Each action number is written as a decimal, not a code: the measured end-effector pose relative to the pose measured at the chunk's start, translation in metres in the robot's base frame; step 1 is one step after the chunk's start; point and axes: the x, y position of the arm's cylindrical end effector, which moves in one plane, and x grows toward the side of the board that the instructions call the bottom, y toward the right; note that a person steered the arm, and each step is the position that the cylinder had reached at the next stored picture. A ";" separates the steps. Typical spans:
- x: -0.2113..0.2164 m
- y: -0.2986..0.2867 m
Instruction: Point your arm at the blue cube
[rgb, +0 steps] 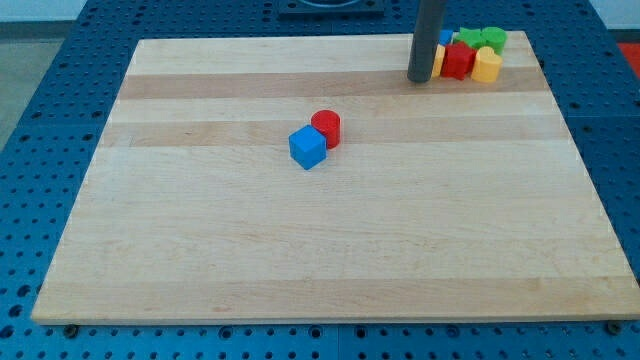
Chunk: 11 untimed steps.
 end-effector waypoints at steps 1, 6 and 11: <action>0.000 0.000; 0.061 0.000; 0.124 -0.213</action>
